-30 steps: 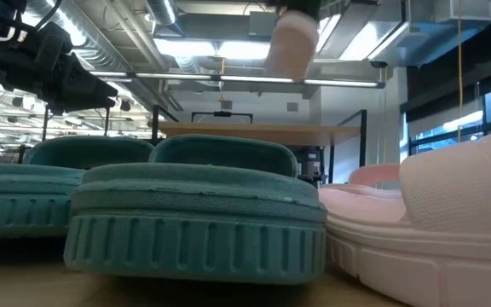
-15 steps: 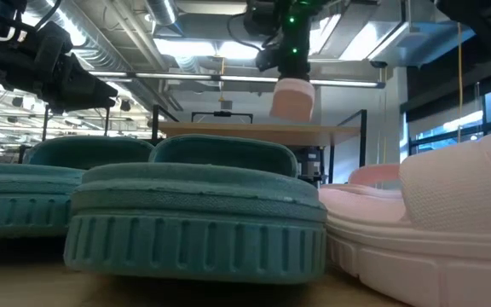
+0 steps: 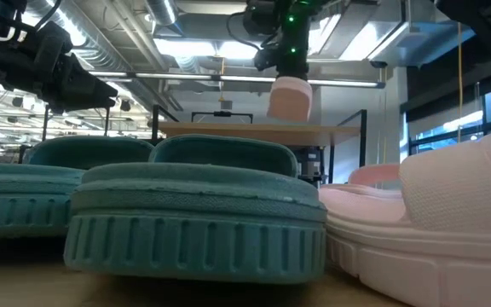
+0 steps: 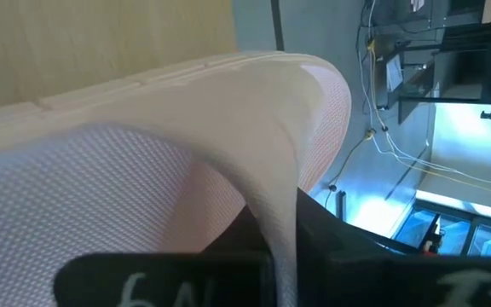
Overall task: Pick and place slides into the shelf
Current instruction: Put the pink slide on the shelf
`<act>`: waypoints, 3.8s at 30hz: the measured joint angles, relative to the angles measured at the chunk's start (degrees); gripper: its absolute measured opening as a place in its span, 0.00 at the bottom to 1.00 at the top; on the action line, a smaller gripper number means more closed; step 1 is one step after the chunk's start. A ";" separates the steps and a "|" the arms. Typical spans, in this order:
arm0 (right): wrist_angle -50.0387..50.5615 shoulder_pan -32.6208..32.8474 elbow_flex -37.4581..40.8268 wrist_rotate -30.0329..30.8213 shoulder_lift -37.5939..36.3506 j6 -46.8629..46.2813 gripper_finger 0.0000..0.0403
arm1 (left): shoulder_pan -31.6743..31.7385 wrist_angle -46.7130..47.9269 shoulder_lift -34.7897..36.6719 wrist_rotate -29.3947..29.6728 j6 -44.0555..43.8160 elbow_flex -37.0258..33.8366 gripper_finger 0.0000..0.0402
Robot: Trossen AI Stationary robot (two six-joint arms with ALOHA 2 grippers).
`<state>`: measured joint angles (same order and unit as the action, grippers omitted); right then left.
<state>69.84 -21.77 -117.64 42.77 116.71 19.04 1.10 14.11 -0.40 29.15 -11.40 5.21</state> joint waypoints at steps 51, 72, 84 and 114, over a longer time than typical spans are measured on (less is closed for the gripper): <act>-8.56 -2.60 10.97 3.67 -0.11 3.11 0.46 | 0.00 0.01 0.00 -0.04 -0.20 0.00 0.56; 0.78 -1.82 -0.11 -5.32 -0.28 -0.70 0.46 | 0.00 0.00 0.00 -0.04 -0.25 0.00 0.56; 4.95 -2.17 0.48 -5.35 -0.33 -0.72 0.46 | 0.00 0.02 0.00 -0.04 -0.44 0.00 0.56; 20.16 0.89 0.48 -19.14 -4.59 2.17 0.46 | 0.00 0.00 0.00 -0.07 -0.46 0.00 0.56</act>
<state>90.00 -20.89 -117.16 23.63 112.12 21.22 1.10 14.11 -0.40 29.08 -11.86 5.21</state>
